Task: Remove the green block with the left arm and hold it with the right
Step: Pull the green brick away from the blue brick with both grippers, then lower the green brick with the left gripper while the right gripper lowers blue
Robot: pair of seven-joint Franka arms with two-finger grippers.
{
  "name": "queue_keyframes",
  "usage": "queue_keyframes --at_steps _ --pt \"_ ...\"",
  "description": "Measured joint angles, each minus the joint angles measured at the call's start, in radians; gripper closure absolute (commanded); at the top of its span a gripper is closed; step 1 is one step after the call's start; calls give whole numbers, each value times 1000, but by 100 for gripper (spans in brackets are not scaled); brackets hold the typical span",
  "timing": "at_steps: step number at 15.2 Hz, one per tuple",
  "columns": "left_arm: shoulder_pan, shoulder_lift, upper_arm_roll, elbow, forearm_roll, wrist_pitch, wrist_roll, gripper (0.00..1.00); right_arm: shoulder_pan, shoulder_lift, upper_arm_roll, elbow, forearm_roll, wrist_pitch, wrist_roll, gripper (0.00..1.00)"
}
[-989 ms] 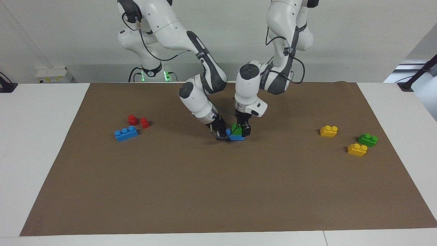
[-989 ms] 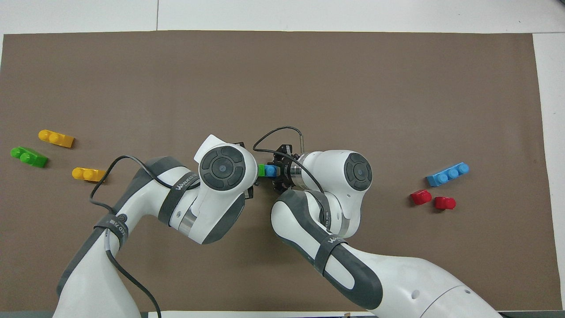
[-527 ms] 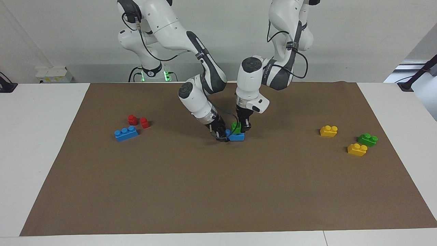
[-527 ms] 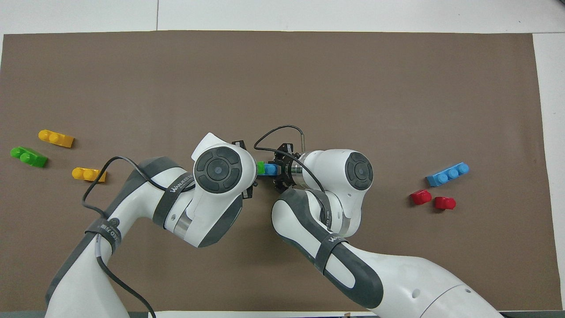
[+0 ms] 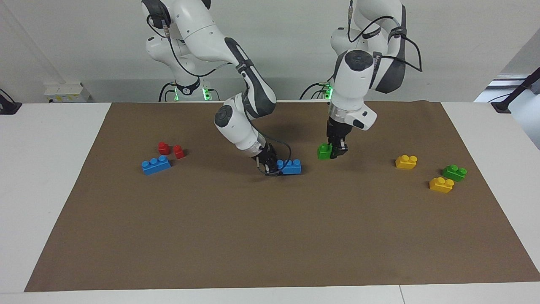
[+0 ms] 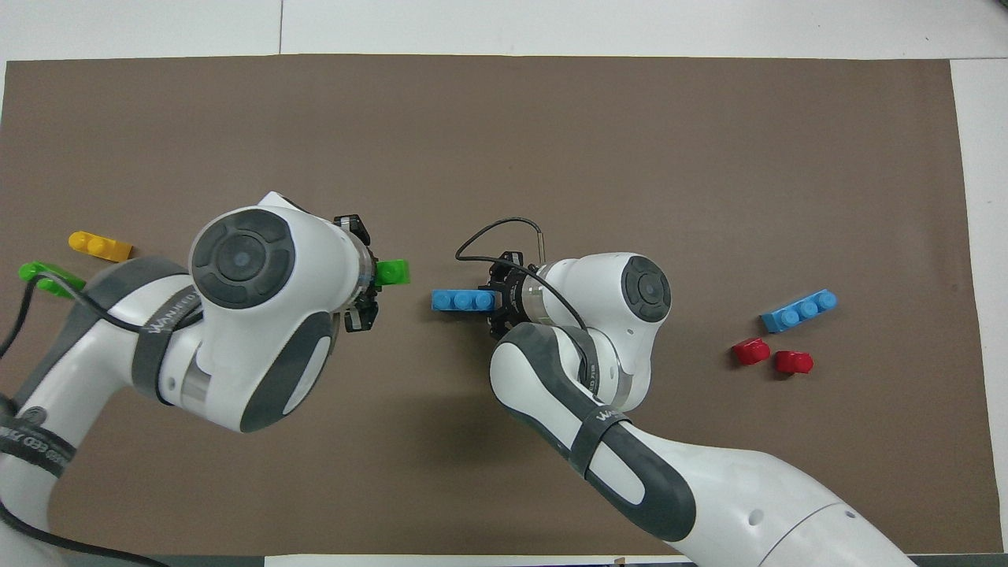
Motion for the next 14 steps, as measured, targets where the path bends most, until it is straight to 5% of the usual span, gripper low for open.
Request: queue_keyframes --at_steps 6,11,14 --pt "230 5 3 1 -42 0 442 100 -357 -114 -12 67 -95 -389 -246 100" --pt "354 45 3 0 -57 59 683 100 -631 -123 -15 36 -114 -470 -348 100" --pt "391 108 2 -1 -57 137 765 100 -651 -123 -14 -13 -114 -458 -391 100"
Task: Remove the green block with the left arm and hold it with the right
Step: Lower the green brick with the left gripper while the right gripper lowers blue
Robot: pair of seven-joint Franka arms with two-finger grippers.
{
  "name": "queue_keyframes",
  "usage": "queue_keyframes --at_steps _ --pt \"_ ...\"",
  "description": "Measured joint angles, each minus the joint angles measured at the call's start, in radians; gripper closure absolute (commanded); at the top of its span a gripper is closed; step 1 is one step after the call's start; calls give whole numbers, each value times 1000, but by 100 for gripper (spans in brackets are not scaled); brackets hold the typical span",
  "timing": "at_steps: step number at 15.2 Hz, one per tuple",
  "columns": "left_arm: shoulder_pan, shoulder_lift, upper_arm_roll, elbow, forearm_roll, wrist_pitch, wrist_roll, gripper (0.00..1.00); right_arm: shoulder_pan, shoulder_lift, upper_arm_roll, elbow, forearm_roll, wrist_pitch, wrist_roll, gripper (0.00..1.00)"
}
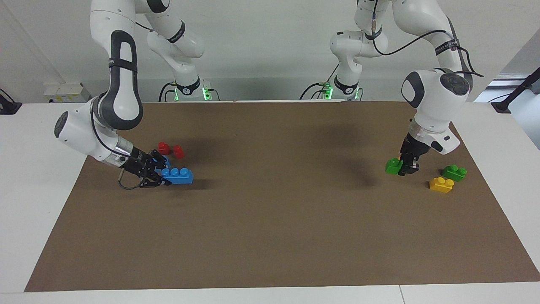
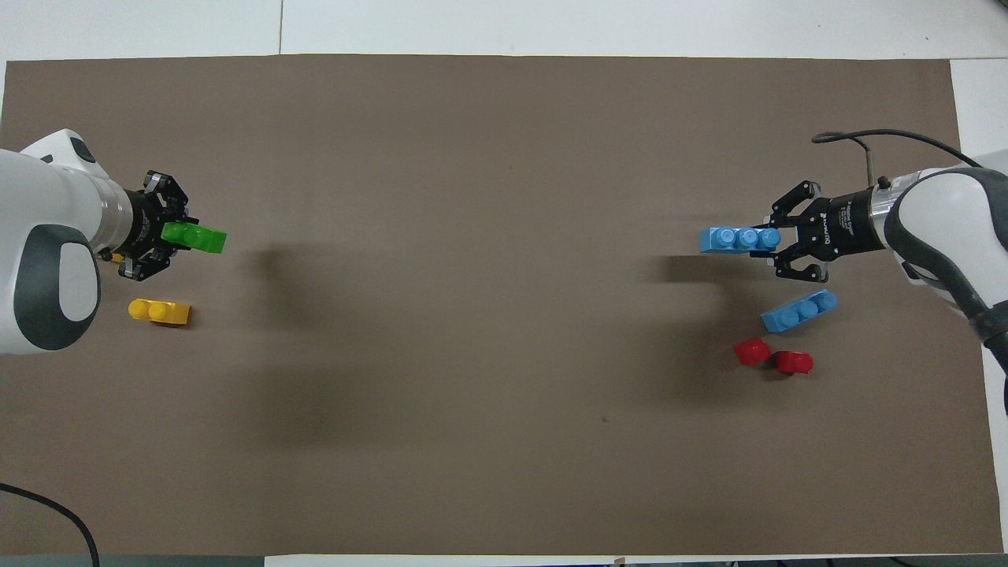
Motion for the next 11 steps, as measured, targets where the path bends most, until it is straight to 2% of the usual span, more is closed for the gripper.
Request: queue_keyframes --at_steps 4,11 --pt "35 73 0 1 0 90 77 100 -1 2 1 -31 0 42 -13 100" --pt "50 179 -2 27 0 157 124 100 -6 22 -1 -92 0 154 -71 100"
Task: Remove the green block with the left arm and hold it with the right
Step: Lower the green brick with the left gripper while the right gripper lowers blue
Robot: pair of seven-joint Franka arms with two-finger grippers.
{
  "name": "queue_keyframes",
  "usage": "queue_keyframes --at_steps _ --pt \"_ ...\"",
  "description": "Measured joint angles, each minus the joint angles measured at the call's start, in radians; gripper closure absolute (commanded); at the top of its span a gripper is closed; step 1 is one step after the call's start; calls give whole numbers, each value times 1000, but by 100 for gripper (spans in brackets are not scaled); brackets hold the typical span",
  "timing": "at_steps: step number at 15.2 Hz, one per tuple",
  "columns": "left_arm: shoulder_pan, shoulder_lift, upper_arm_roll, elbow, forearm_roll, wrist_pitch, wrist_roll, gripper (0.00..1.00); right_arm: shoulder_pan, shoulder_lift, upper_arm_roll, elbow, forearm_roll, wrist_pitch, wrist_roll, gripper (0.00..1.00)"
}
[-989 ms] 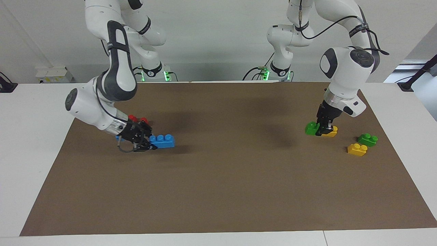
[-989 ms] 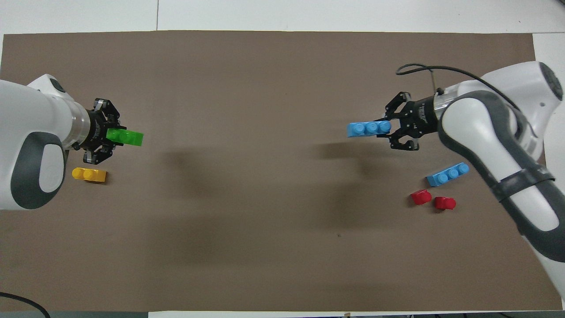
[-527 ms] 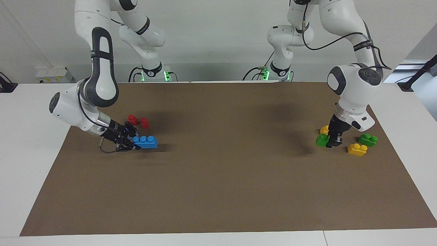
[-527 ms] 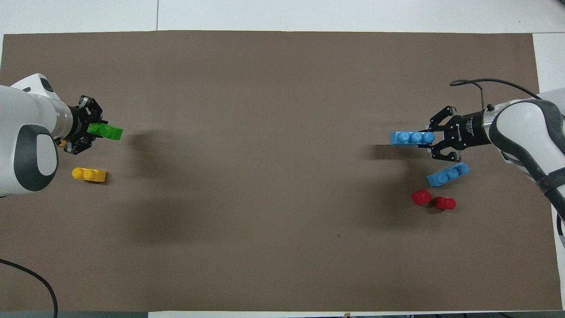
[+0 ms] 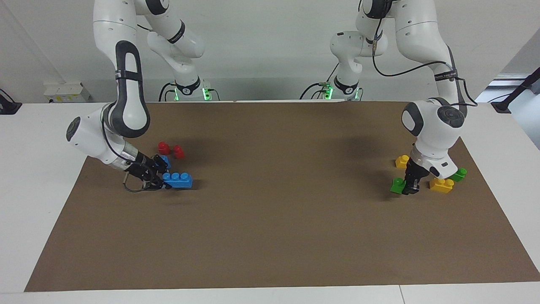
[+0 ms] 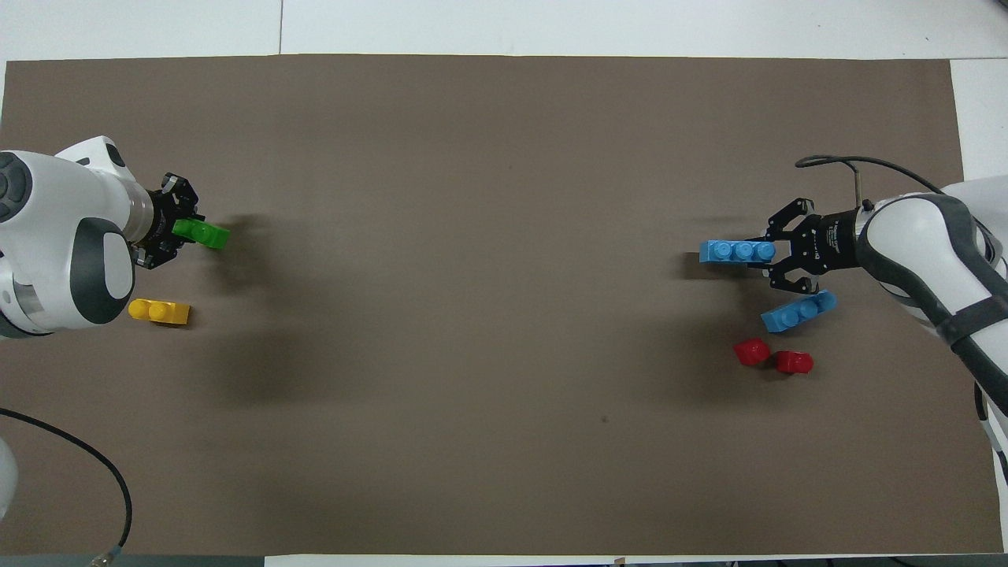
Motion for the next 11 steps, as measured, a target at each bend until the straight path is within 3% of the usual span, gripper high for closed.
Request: queue_keyframes --at_steps 5,6,7,8,11 --pt "6 39 1 3 0 42 9 100 -3 22 0 -32 0 48 -65 100" --pt "7 40 1 4 0 43 10 85 -3 21 1 -33 0 50 -69 97" --pt "8 40 1 4 0 44 15 1 -4 21 1 -33 0 50 -69 74" --pt "9 40 1 4 0 47 29 0 -4 21 1 -33 0 51 -69 9" --pt "9 44 0 5 0 55 69 0 -3 21 2 -32 0 51 -70 3"
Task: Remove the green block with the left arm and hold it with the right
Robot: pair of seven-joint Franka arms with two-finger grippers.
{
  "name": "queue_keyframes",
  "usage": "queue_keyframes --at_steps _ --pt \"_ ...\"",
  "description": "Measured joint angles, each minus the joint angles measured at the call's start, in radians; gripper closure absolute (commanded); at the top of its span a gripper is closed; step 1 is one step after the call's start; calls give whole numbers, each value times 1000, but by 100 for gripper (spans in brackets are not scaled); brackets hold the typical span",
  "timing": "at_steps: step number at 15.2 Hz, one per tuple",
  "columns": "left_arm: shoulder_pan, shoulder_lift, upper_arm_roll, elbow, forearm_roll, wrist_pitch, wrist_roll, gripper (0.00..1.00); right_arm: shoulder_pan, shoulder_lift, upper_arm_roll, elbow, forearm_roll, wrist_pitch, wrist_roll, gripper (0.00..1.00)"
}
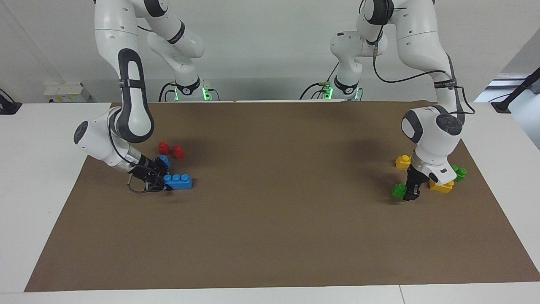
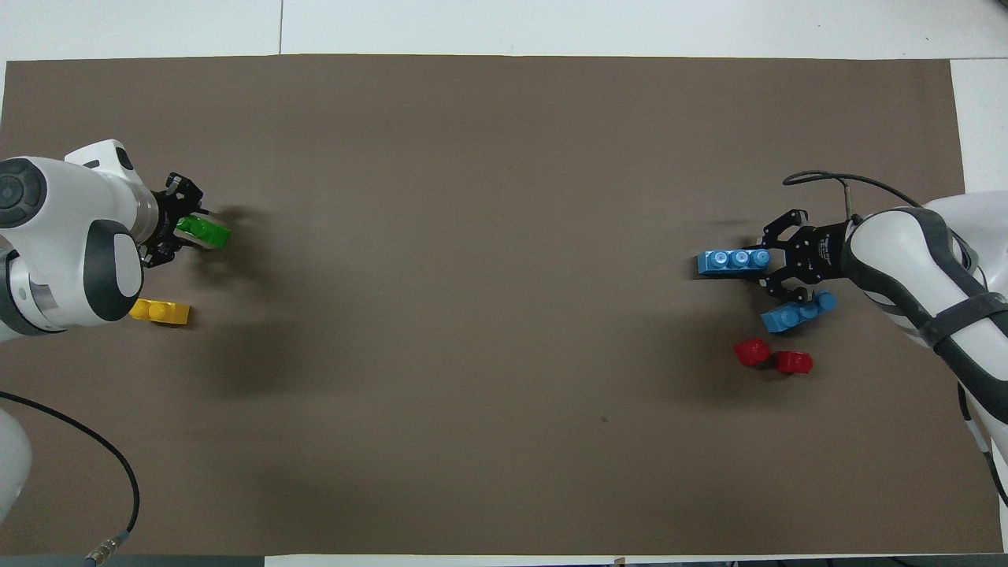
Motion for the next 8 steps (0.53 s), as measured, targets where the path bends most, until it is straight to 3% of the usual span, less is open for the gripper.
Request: queue_keyframes --at_steps 5,8 --pt "0 -16 -9 46 0 -10 12 0 -2 -2 -2 42 -64 -39 -2 2" --pt "-2 -62 -19 81 0 -100 42 0 -4 -9 -3 104 -158 -115 -4 1"
